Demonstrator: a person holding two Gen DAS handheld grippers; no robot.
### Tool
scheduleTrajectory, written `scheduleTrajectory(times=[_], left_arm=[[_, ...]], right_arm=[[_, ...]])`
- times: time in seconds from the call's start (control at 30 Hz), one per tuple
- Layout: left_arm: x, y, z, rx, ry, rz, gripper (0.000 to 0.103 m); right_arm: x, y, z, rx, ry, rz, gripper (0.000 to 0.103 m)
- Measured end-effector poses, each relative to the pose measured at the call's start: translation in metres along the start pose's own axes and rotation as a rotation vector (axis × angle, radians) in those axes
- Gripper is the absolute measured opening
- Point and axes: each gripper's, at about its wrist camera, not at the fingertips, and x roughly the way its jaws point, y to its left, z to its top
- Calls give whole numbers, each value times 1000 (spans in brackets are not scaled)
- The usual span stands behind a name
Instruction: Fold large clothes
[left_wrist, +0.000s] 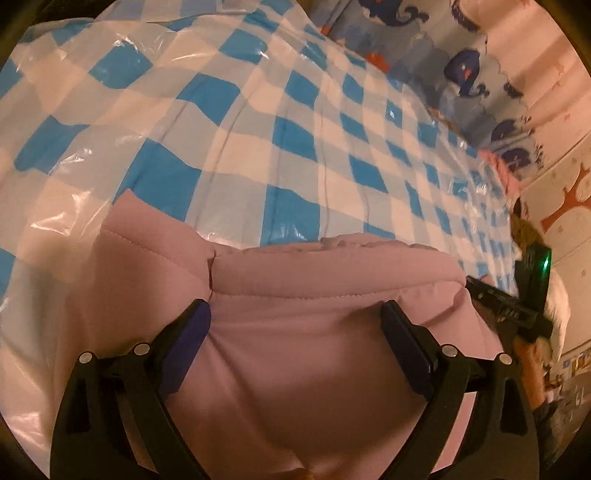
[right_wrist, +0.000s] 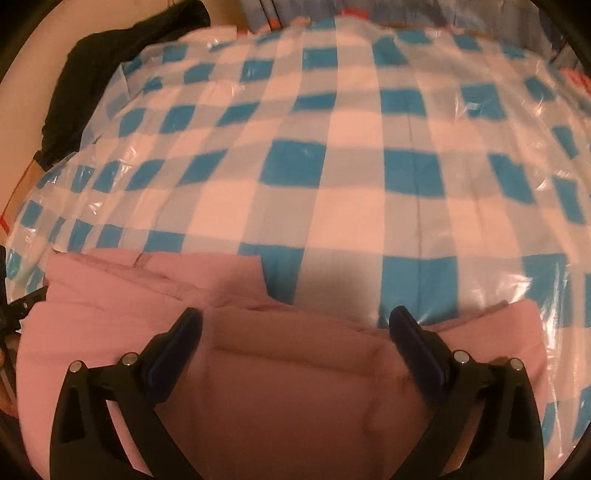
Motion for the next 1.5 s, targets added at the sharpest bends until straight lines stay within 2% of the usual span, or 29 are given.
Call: scheduleTrajectory(times=[0.07,0.13,0.23,0.3,0.33,0.37,0.4,0.43,0.57,0.6,0.63,0.7,0.77,0.83,0.87,0.9,0.93,1.0,1.03,1.1,1.13,1.2,1.27,1.33,1.37,1.43,1.5], left_arm=[[-28,-7,-5,-21,-49,4,89],[-66,-22,-21,7,-124,-59,89],[-96,-38,-53,80,-183,-65,90],[-89,-35,-69,99,-173,-30,90],[-77,-27,-75,87,-146,-23,90],[-63,-13,-81,50,-126,-76,89],[-57,-6,-84,32,-132,-107,89],[-54,-3,-87,29,-158,-107,89],[-56,-12,-86,60,-134,-33,89],[-67,-13,-86,42,-138,-14,89],[-84,-13,-90,16,-168,-19,89],[-114,-16,-102,16,-236,-65,89],[-139,-21,-121,57,-307,-23,90],[-142,-15,-133,69,-326,28,90],[-132,-3,-137,45,-298,49,90],[-120,8,-139,14,-265,51,90],[-109,19,-141,-8,-247,27,90],[-107,24,-141,-26,-256,32,90],[-115,19,-140,-25,-258,56,90],[-131,9,-139,-30,-287,10,90],[-138,0,-138,-12,-310,-6,90],[-141,-14,-134,30,-344,15,90],[-133,-17,-128,27,-355,17,90],[-114,-3,-124,-42,-329,16,90],[-106,4,-125,-64,-314,4,90],[-100,14,-127,-71,-319,-21,90],[-97,15,-125,-70,-312,-10,90]], right_arm=[[-28,-4,-5,21,-45,-9,96],[-76,-3,-24,-1,-131,-9,96],[-112,-14,-61,-20,-184,-109,96],[-97,-38,-81,35,-151,-143,96],[-85,-51,-88,72,-128,-118,97],[-69,-67,-99,133,-130,-40,98],[-66,-73,-102,152,-151,-16,98],[-65,-74,-103,156,-174,-21,98],[-66,-72,-94,142,-119,-55,98],[-81,-64,-93,125,-126,-119,97],[-103,-52,-96,101,-179,-141,97],[-141,-21,-111,31,-281,-88,97],[-163,18,-129,-73,-334,-34,97],[-152,40,-143,-135,-336,-19,97],[-121,46,-152,-158,-274,-46,97],[-98,48,-157,-163,-226,-43,98],[-89,50,-160,-170,-233,-33,98],[-99,56,-151,-166,-206,-61,97],[-111,57,-147,-135,-224,-44,97],[-138,69,-134,-110,-309,12,97],[-145,85,-121,-147,-336,19,97],[-137,118,-90,-211,-321,22,97],[-108,149,-53,-253,-276,16,97],[-72,163,-33,-264,-227,-20,97],[-34,167,-21,-267,-145,-70,97],[18,159,-21,-244,-34,-32,98],[21,163,-25,-271,-39,-69,98]])
